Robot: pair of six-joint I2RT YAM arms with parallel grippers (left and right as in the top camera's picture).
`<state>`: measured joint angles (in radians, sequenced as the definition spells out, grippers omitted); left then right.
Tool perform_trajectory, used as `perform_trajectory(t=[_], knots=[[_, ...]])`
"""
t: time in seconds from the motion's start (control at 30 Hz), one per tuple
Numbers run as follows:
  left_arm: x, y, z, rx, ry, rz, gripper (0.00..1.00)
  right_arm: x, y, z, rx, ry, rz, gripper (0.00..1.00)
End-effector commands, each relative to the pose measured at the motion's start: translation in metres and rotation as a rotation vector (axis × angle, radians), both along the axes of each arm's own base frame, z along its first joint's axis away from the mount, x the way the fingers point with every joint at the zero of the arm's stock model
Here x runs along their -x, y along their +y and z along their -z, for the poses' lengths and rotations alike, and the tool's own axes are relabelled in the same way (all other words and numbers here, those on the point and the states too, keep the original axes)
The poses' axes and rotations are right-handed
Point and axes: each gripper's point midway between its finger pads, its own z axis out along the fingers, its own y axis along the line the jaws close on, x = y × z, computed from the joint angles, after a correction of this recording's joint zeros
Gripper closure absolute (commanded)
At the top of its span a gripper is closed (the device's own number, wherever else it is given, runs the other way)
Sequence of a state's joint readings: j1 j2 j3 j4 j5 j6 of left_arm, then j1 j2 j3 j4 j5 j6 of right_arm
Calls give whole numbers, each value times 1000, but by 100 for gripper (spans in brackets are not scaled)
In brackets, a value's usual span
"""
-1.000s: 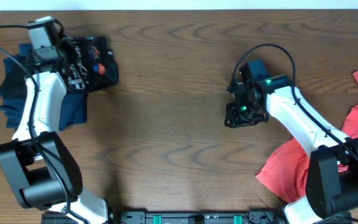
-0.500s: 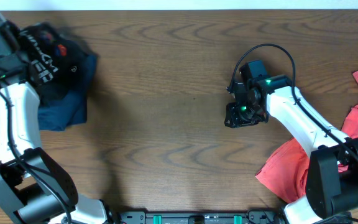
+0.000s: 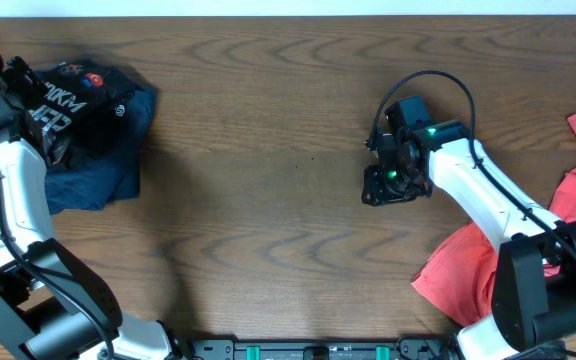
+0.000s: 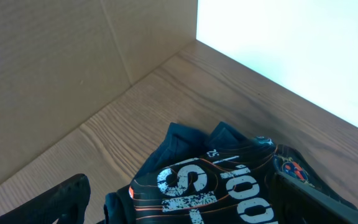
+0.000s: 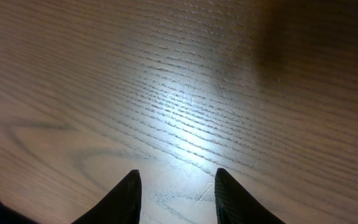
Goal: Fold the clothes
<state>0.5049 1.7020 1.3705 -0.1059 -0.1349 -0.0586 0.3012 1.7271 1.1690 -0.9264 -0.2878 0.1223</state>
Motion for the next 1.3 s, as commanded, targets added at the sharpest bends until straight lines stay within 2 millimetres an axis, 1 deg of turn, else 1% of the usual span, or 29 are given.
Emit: perform_trajectory(t=[0.0,0.07,0.1,0.13,0.23,0.3,0.33,0.37,0.5,0.6,0.63,0.73,0.8,0.87,0.93,1.03,1.1,1.17,1.27], knots=[[-4,2,0,28,-18,-8,6,-1,-4,2,3,-2,7,63],[-10,-9,3,64,-24,50,4,-4,-3,2,0,-14,7,62],[-13,-15,5,84,-27,81,1,-7,-2,1,-3,-24,7,58],[-17,-25,7,113,-30,129,1,-10,-1,1,-8,-39,7,52],[-26,-52,15,179,-21,213,2,-20,2,-1,-22,-83,7,33],[-30,-75,23,218,7,260,2,-30,6,-3,-38,-121,6,14],[-31,-86,27,233,28,281,2,-34,7,-4,-44,-140,6,2],[-32,-101,33,253,52,311,2,-40,9,-5,-51,-165,6,1],[-34,-171,52,330,153,456,2,-64,16,-13,-82,-271,7,1],[-30,-222,64,355,239,548,2,-84,19,-22,-98,-363,10,1],[-26,-239,69,363,273,578,2,-94,16,-24,-79,-405,21,1],[-14,-282,79,379,357,655,2,-117,1,-31,-17,-500,77,1],[-1,-304,87,392,423,694,2,-131,-8,-38,-19,-544,131,1],[15,-319,95,407,494,716,2,-139,-18,-42,-21,-572,158,1],[33,-326,103,428,574,721,2,-144,-32,-43,-13,-578,190,1],[64,-324,114,472,706,691,2,-144,-58,-45,9,-562,240,1],[85,-319,118,502,787,661,2,-137,-77,-50,26,-541,279,1],[103,-314,119,525,851,632,2,-128,-95,-63,39,-536,319,1],[117,-308,116,512,899,608,2,-115,-116,-91,59,-577,332,1]])
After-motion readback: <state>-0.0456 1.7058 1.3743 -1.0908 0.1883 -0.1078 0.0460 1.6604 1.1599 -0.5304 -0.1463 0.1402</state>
